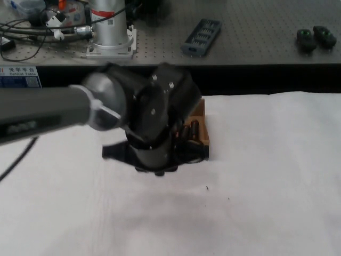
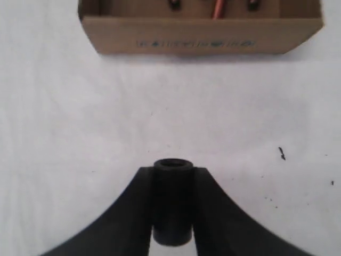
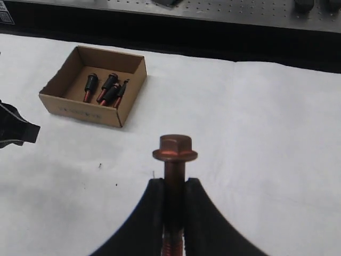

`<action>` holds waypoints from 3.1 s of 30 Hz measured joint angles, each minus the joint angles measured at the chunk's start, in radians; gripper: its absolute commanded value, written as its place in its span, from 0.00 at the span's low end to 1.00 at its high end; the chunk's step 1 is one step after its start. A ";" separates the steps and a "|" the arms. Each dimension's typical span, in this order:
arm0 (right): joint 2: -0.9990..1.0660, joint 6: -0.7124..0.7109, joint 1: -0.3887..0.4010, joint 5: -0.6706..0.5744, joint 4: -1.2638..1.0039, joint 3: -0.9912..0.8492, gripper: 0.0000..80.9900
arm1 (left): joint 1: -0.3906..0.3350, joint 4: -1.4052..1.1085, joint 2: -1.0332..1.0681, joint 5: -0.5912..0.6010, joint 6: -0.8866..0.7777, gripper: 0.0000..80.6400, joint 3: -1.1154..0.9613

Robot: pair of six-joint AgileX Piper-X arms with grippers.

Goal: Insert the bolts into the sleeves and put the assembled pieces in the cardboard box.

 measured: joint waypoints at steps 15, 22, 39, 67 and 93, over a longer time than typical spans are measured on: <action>0.000 0.048 0.000 -0.309 -0.285 0.044 0.04 | 0.009 -0.613 -0.366 0.366 0.343 0.01 0.508; 0.000 0.108 0.038 -0.469 -0.505 0.172 0.04 | 0.020 -0.896 -0.566 0.625 0.470 0.01 0.739; 0.096 0.093 0.514 -0.278 -0.786 0.189 0.04 | 0.020 -0.973 -0.835 0.875 0.552 0.01 0.881; 0.188 0.244 0.640 -0.090 -1.320 0.419 0.04 | 0.020 -1.066 -0.836 0.935 0.539 0.01 0.881; 0.356 0.265 0.642 -0.088 -1.588 0.453 0.04 | 0.020 -1.076 -0.836 0.940 0.537 0.01 0.881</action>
